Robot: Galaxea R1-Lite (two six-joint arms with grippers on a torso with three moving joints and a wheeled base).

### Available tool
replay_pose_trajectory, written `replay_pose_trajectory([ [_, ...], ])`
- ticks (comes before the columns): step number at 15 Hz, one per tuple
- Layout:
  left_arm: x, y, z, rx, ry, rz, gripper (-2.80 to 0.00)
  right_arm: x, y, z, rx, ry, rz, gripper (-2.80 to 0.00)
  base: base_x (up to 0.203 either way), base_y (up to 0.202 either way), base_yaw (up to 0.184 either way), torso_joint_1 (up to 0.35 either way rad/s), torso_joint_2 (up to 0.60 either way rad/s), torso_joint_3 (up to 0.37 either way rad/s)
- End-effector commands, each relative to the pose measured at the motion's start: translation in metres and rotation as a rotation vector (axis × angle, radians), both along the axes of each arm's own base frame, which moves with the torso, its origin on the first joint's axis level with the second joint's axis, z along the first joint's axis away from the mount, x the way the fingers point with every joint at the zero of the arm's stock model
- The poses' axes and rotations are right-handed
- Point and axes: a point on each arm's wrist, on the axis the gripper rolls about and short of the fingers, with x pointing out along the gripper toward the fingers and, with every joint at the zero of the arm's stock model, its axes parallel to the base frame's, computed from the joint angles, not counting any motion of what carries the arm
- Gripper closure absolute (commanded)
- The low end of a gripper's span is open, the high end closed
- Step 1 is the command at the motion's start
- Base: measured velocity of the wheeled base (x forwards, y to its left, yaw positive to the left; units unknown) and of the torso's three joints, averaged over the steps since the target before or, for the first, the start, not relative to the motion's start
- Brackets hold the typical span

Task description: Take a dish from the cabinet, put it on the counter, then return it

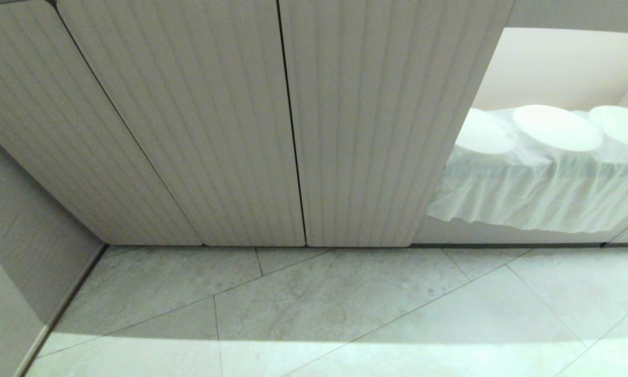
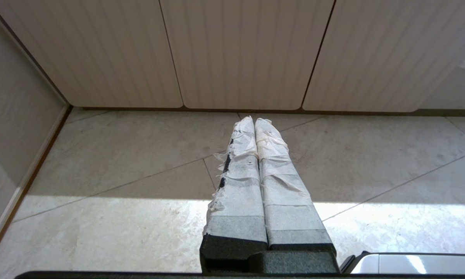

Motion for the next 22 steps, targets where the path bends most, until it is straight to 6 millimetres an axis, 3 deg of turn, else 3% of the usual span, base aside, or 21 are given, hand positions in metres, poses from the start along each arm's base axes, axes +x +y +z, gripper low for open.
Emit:
replay_pose_trajectory([
  [1,0.000,0.000,0.000,0.000,-0.001,0.000,0.00,0.000,0.000,0.001,0.001,0.010,0.009,0.00,0.000,0.000,0.000,0.000,0.00,0.000],
  [5,0.000,0.000,0.000,0.000,-0.001,0.000,0.00,-0.003,0.000,0.001,-0.001,-0.015,0.080,0.00,0.000,0.000,0.000,0.000,0.00,0.000],
  [11,0.000,0.000,0.000,0.000,-0.001,0.000,0.00,-0.024,-0.001,-0.004,-0.015,-0.266,0.076,0.00,0.000,0.000,0.000,0.000,0.00,0.000],
  [14,0.000,0.000,0.000,0.000,-0.001,0.000,0.00,-0.021,-0.004,-0.014,-0.042,-0.271,-0.062,0.00,0.000,0.000,0.000,0.000,0.00,0.000],
  [22,0.000,0.000,0.000,0.000,-0.001,-0.001,0.00,-0.020,-0.004,-0.014,-0.014,-0.286,-0.055,0.00,0.000,0.000,0.000,0.000,0.00,0.000],
])
